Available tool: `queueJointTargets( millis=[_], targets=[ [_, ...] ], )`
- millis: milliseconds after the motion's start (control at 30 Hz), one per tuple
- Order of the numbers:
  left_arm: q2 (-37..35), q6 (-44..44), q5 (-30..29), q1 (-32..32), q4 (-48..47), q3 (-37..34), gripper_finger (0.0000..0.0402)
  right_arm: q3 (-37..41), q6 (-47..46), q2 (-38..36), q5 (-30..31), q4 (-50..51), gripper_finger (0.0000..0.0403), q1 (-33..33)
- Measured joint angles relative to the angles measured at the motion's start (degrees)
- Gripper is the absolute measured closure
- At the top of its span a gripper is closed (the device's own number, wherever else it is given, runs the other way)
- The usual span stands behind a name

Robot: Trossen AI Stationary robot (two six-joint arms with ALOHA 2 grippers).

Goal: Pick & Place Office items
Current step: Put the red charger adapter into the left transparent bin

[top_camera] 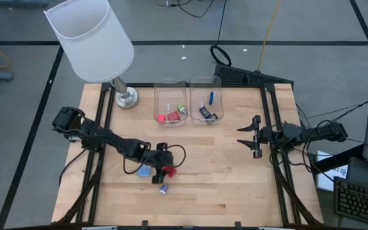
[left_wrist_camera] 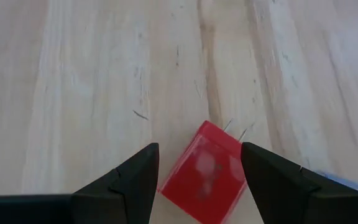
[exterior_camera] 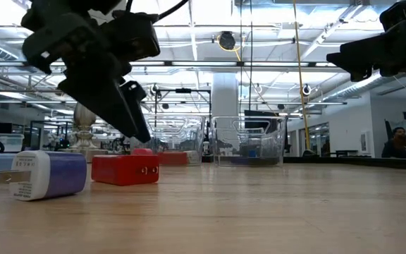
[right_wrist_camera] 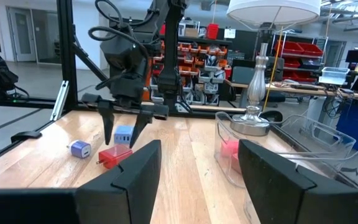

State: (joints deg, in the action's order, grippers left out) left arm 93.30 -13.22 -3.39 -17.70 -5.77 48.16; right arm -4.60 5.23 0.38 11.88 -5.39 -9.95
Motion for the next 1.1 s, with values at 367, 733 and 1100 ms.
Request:
queueJointTargets(
  millis=[367,733,1100],
  targets=[
    [0.0,13.9,0.8,-0.9,-0.1,0.0,0.0174,0.0,0.0,0.0,0.0,0.0,0.0196,0.0],
    [0.0,-1.0,0.4,-0.7,5.8,0.0,0.0174,0.0,0.0,0.0,0.0,0.0,0.0199,0.0],
    [0.6,-3.4,-0.8,-2.7,6.2,0.0,0.0174,0.0,0.0,0.0,0.0,0.0,0.0195,0.0]
  ],
)
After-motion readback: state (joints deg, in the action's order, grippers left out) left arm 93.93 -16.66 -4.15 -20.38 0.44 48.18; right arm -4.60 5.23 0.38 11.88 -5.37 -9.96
